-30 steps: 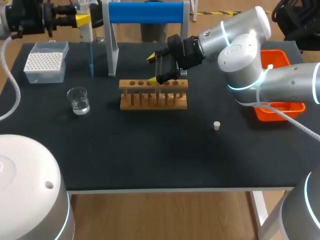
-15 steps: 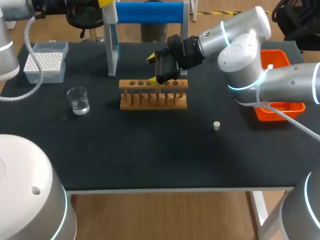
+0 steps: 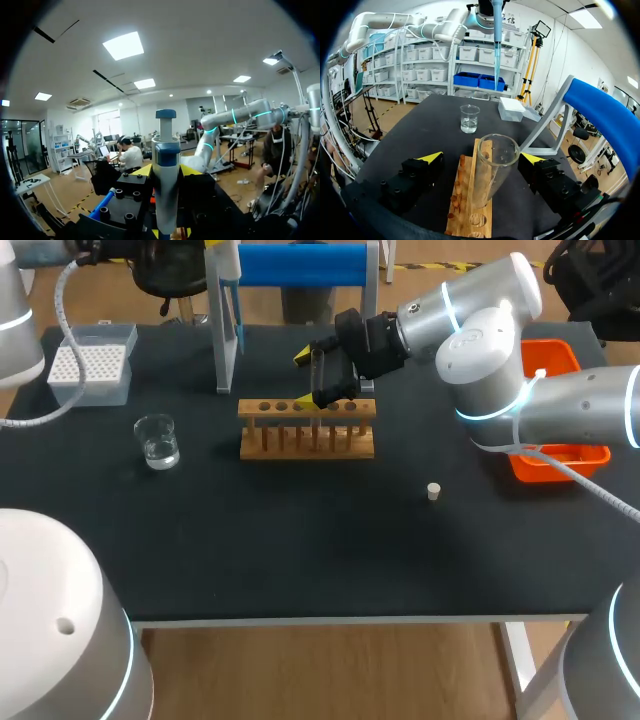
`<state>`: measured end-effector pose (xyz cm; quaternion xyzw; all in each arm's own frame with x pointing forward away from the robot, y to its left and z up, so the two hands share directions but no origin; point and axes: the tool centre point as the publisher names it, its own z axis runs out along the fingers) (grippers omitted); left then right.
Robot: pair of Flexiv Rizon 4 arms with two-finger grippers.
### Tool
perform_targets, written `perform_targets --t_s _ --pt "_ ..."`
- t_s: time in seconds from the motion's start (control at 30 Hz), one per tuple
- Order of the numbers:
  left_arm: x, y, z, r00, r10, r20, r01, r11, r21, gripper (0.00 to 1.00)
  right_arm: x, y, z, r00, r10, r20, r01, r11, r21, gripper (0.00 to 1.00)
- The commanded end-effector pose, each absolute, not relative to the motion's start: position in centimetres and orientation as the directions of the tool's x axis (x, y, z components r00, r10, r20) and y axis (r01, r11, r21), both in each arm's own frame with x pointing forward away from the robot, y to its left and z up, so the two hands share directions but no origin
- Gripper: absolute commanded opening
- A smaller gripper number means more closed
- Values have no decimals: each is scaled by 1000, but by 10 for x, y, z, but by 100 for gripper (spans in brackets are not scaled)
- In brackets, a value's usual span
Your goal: Invert the test tube, pick up the pipette, mount the tip to pipette, aspirate from beaker and dispense into the tube, eject the tip, return the pipette, and cap with the stopper.
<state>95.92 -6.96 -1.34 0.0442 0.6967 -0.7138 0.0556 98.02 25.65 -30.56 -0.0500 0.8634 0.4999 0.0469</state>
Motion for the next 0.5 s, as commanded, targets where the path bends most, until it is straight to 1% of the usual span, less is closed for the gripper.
perform_targets --t_s 0.03,0.17,0.27,0.5 --pt "959 -69 -12 -990 -17 -140 140 -20 -990 0 981 256 -305 -991 -42 -130 -133 496 858 100" --pt "959 -69 -12 -990 -17 -140 140 -20 -990 0 981 256 -305 -991 -42 -130 -133 496 858 100" --pt "961 -81 -7 -992 8 -127 126 -45 -991 0 981 256 -305 -991 -42 -130 -133 496 858 100" --pt "962 -112 3 -993 63 -98 95 -53 -994 0 981 256 -305 -991 -42 -130 -133 496 858 100"
